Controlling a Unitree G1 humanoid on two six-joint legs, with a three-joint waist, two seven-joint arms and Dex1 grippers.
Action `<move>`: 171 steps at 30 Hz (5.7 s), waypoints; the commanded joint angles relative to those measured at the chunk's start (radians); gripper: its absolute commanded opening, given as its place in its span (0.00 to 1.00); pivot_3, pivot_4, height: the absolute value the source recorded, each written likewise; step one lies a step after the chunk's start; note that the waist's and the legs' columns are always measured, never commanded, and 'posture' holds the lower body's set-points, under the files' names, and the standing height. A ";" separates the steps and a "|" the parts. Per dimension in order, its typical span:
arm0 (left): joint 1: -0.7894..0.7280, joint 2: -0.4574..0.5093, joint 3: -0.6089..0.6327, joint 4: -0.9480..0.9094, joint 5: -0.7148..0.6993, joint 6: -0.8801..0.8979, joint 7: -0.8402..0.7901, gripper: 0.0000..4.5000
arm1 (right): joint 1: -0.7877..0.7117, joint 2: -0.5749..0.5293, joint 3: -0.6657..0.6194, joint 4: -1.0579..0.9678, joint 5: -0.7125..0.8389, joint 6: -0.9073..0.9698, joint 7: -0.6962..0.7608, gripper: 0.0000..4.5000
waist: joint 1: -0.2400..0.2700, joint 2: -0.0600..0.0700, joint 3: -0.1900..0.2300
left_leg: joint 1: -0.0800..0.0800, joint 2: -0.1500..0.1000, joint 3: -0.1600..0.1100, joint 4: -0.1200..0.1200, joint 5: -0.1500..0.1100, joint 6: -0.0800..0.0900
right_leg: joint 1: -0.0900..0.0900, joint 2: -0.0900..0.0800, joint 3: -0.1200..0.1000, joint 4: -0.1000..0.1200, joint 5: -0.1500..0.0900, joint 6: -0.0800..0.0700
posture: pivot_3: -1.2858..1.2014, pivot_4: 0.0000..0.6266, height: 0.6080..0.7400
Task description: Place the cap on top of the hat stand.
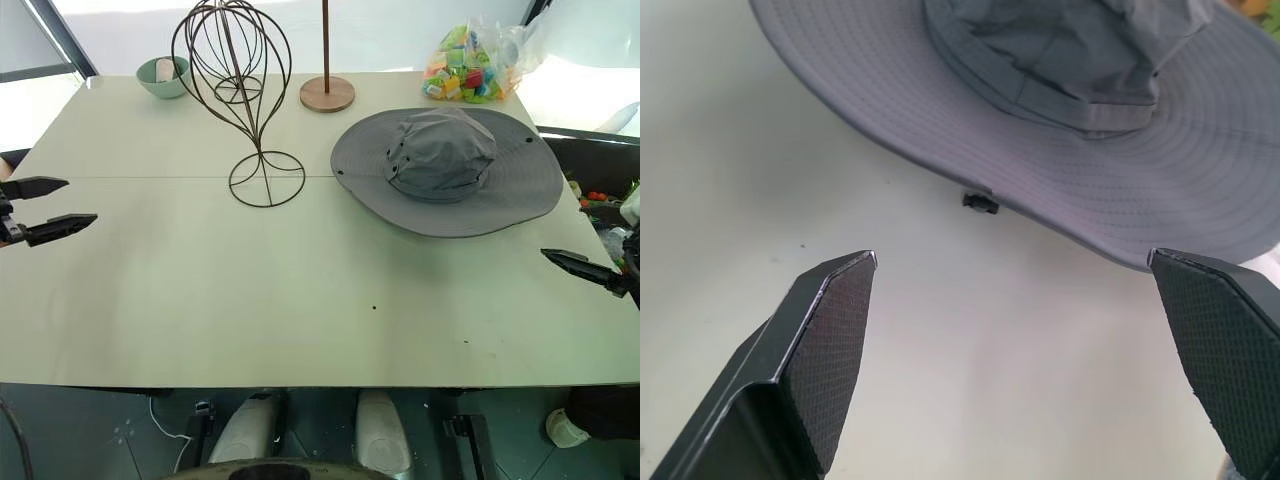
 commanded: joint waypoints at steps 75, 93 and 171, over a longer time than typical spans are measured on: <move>-0.181 -0.340 -0.121 -0.637 -0.286 0.432 0.240 1.00 | -0.820 0.519 0.625 -0.135 -0.476 0.237 -0.580 0.01 | -0.029 0.001 0.001 | -0.014 0.000 -0.002 0.017 0.000 0.001 | -0.013 0.001 0.000 0.017 0.001 0.001 | 0.52 0.24 1.00; 0.148 -0.170 0.410 -0.764 -0.443 0.554 0.390 1.00 | -1.625 0.695 0.952 0.648 -0.682 -0.564 -0.623 0.01 | -0.053 0.002 0.002 | -0.017 0.000 0.000 0.012 0.000 0.000 | -0.022 0.000 0.002 0.018 0.001 0.000 | 0.52 0.24 1.00; 0.234 -0.099 0.455 -0.688 -0.446 0.493 0.374 1.00 | -1.187 0.657 1.041 0.357 -0.988 -0.875 -0.751 0.99 | -0.049 0.000 0.000 | -0.017 0.000 -0.001 0.014 0.001 -0.002 | -0.023 0.001 0.002 0.022 0.002 -0.002 | 0.52 0.24 1.00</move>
